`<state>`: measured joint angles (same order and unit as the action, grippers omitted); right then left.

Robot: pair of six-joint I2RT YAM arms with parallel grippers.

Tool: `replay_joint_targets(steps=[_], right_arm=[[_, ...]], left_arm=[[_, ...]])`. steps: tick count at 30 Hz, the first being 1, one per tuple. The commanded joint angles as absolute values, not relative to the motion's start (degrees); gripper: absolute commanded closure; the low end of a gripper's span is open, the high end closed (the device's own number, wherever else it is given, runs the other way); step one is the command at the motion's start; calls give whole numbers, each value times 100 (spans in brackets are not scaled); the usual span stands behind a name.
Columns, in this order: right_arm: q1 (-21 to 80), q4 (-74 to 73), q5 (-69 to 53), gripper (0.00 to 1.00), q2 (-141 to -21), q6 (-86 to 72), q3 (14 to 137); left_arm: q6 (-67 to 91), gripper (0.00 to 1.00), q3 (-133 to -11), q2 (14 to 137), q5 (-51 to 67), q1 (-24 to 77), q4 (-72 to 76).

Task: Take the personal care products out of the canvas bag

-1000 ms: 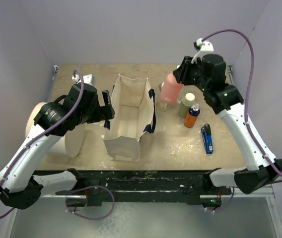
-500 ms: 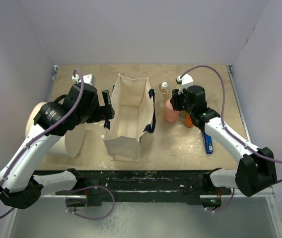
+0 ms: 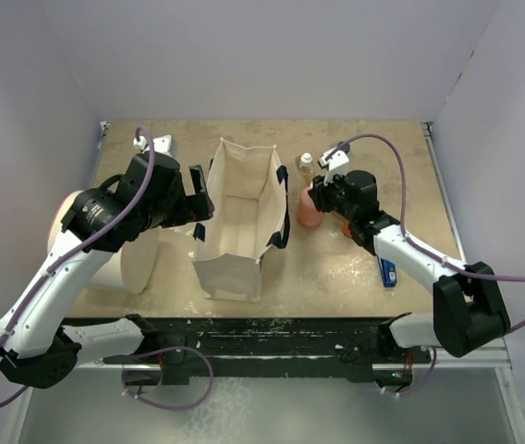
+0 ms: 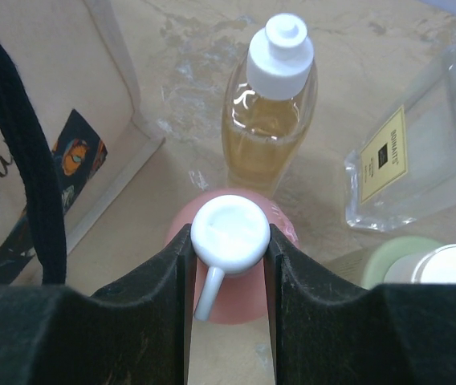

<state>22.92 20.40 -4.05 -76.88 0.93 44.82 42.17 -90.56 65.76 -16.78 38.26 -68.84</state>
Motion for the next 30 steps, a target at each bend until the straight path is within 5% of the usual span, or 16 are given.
replay_joint_targets(steps=[1, 8, 18, 24, 30], right_arm=[[2285, 3411, -507, 100, -7528, 246, 4497], [2289, 3367, -414, 94, -7594, 208, 4399], [2285, 2922, -235, 29, -7289, 52, 4351], [2287, 2155, -140, 1, -7005, 11, 4608], [2288, 1006, 565, 0, -6560, -663, 5376]], left_arm=[[4087, 1, -9268, 6553, -1771, 3797, -6833], [4087, 1, -9254, 6587, -1758, 3795, -6811], [4069, 1, -9209, 6597, -1758, 3792, -6768], [4045, 1, -9186, 6644, -1734, 3797, -6694], [3954, 1, -9182, 6765, -1749, 3794, -6546]])
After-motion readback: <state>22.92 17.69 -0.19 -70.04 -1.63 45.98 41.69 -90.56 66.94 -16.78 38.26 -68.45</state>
